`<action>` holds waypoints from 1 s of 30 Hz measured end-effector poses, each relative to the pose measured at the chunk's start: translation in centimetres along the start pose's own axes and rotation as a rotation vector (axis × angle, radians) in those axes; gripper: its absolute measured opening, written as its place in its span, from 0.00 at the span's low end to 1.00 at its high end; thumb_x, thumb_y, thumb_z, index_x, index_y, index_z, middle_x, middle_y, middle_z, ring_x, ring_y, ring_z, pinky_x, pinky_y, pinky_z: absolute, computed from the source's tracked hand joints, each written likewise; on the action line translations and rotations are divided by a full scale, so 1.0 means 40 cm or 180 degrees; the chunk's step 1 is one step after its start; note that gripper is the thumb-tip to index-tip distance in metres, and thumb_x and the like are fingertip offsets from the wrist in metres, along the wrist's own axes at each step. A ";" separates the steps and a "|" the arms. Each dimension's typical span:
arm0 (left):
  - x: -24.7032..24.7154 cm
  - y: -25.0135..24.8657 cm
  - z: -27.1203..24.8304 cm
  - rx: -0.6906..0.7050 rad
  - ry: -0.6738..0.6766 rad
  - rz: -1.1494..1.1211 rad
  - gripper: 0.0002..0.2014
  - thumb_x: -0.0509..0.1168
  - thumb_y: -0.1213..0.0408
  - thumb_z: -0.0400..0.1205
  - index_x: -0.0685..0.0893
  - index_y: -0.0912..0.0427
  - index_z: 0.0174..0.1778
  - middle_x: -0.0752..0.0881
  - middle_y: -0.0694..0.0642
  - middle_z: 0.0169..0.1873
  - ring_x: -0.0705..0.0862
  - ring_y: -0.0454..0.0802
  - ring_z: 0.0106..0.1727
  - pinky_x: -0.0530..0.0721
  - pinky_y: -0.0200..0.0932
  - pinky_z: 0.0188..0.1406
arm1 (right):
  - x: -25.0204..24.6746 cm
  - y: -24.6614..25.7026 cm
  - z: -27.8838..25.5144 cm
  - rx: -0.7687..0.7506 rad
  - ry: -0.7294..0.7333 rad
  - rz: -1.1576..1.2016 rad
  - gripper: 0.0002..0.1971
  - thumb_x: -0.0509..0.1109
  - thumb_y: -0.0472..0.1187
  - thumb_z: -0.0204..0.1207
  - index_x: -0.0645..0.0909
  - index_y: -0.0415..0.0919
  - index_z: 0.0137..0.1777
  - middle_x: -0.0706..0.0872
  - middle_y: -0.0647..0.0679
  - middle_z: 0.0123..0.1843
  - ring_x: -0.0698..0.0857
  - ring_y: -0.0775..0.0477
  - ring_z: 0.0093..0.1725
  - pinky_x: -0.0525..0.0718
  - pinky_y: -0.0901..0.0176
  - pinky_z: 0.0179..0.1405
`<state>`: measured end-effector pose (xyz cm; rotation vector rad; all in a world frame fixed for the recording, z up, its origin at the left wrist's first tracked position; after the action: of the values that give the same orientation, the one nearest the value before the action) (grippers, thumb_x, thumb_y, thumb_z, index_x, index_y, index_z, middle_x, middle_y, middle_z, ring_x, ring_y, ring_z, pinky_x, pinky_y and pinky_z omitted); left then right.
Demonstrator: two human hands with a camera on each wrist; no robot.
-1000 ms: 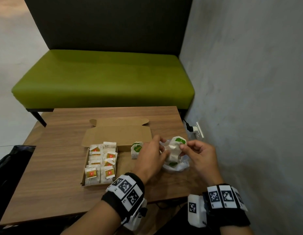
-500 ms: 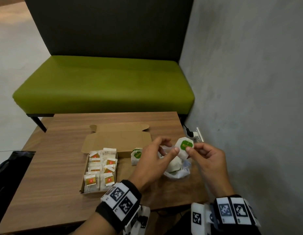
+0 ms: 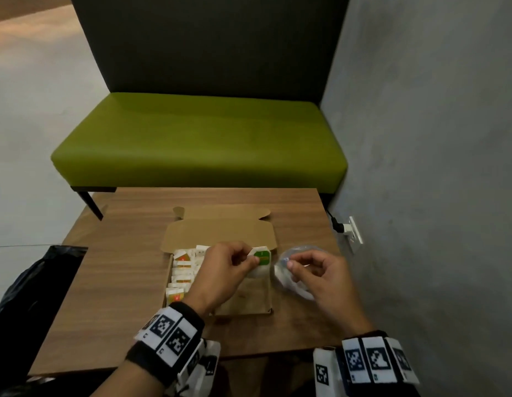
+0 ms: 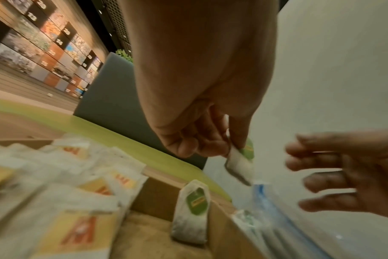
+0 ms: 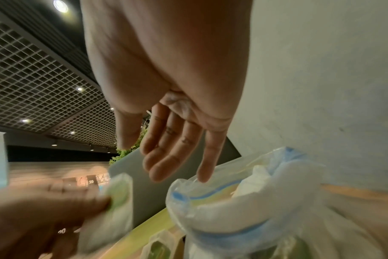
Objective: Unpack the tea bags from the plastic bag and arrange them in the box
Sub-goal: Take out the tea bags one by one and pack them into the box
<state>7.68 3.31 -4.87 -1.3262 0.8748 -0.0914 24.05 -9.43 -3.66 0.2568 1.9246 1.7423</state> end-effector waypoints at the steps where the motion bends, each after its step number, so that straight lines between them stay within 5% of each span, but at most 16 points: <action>1: -0.006 0.023 0.009 -0.0148 -0.0037 0.0131 0.06 0.72 0.58 0.81 0.89 0.52 0.38 0.88 0.51 0.30 0.85 0.47 0.34 0.83 0.46 0.36 | -0.013 0.000 0.001 0.0014 -0.0139 -0.0042 0.03 0.77 0.39 0.75 0.89 0.45 0.48 0.93 0.50 0.42 0.91 0.51 0.41 0.90 0.57 0.40; 12: 0.059 0.089 0.036 -0.0633 -0.0086 0.0812 0.05 0.73 0.59 0.80 0.92 0.53 0.49 0.90 0.48 0.43 0.85 0.40 0.44 0.84 0.38 0.47 | -0.070 -0.010 -0.004 -0.0065 -0.0620 -0.0076 0.05 0.73 0.37 0.79 0.89 0.40 0.43 0.93 0.48 0.37 0.90 0.52 0.34 0.85 0.66 0.32; 22: 0.079 0.099 0.037 -0.0635 -0.0414 0.0982 0.08 0.73 0.58 0.80 0.91 0.54 0.53 0.92 0.51 0.48 0.87 0.44 0.47 0.88 0.45 0.54 | -0.065 -0.034 -0.002 0.0008 -0.0600 -0.0216 0.07 0.73 0.35 0.78 0.87 0.47 0.41 0.91 0.49 0.35 0.89 0.57 0.33 0.87 0.64 0.32; 27: 0.071 0.083 0.041 -0.0600 -0.0555 0.1121 0.08 0.72 0.58 0.80 0.88 0.54 0.54 0.90 0.50 0.46 0.86 0.45 0.46 0.88 0.46 0.50 | -0.099 -0.049 0.010 0.0106 -0.0876 -0.0717 0.05 0.75 0.39 0.78 0.88 0.48 0.41 0.91 0.50 0.35 0.89 0.52 0.34 0.90 0.51 0.36; 30: 0.058 0.062 0.038 -0.0530 -0.0604 0.1252 0.09 0.70 0.60 0.82 0.86 0.55 0.57 0.90 0.52 0.48 0.87 0.48 0.48 0.88 0.46 0.49 | -0.100 -0.059 0.035 0.0303 -0.0499 -0.1672 0.04 0.75 0.43 0.77 0.86 0.53 0.42 0.88 0.56 0.36 0.87 0.57 0.37 0.90 0.53 0.40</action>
<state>9.18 4.02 -8.23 -1.2682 0.9792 0.4156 28.59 -10.48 -4.96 -0.0759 1.7610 1.2507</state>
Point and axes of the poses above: each hand's wrist, its own z-axis towards the middle knuckle, its own x-axis out of the palm, y = z × x, the point moved 4 cm from there along z, towards the middle knuckle
